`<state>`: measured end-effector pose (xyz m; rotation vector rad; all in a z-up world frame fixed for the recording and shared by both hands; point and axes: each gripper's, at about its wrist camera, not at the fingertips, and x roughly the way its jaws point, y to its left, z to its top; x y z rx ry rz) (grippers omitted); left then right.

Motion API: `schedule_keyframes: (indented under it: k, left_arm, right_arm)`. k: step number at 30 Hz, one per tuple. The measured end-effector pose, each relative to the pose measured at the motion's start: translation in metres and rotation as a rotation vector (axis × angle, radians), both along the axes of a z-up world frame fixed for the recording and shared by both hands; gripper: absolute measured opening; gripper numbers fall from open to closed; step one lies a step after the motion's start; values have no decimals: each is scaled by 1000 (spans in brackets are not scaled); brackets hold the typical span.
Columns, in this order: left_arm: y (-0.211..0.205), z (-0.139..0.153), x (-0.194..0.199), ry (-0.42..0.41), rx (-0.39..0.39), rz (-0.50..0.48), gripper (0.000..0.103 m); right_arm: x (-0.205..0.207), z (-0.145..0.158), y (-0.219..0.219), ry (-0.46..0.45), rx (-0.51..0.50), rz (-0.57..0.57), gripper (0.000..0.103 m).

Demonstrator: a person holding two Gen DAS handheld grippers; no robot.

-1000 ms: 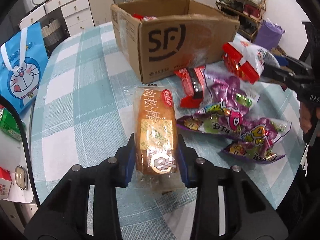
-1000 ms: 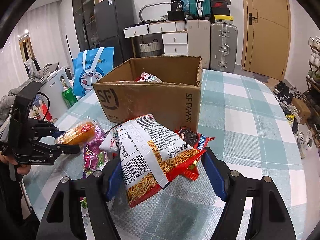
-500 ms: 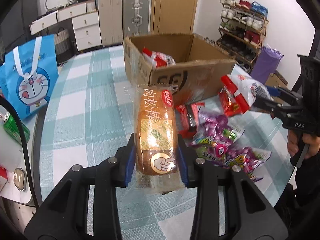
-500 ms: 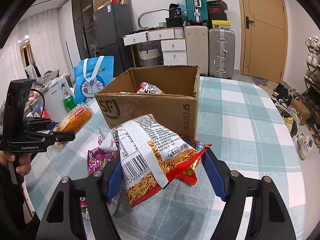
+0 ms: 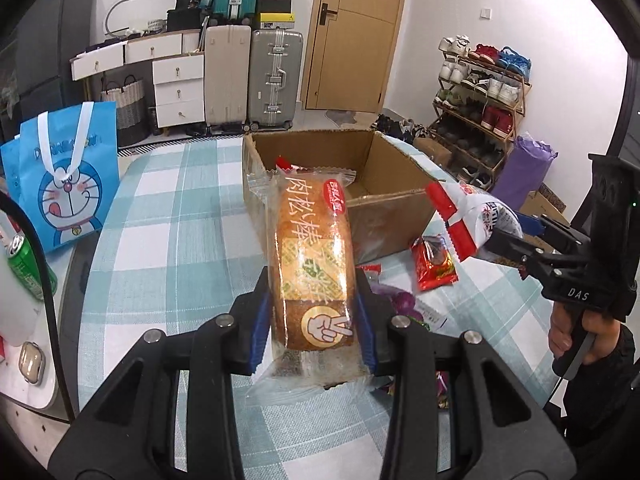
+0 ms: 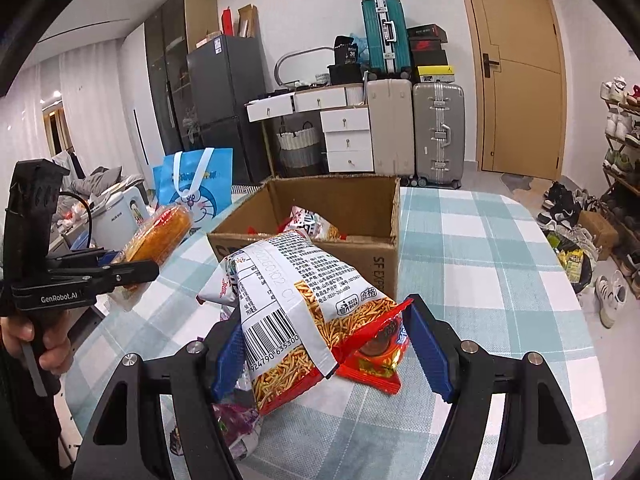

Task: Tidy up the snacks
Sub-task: 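Carry the bread pack over the box and lower it inside with the left tool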

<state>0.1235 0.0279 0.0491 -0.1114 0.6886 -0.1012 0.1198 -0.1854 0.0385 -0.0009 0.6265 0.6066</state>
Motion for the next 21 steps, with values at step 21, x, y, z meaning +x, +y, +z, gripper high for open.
schedule_keyframes:
  k: [21]
  left_arm:
    - [-10,25,45,-31,-2,5,34]
  right_arm:
    - [19,29,19,-45,-26,-60,74]
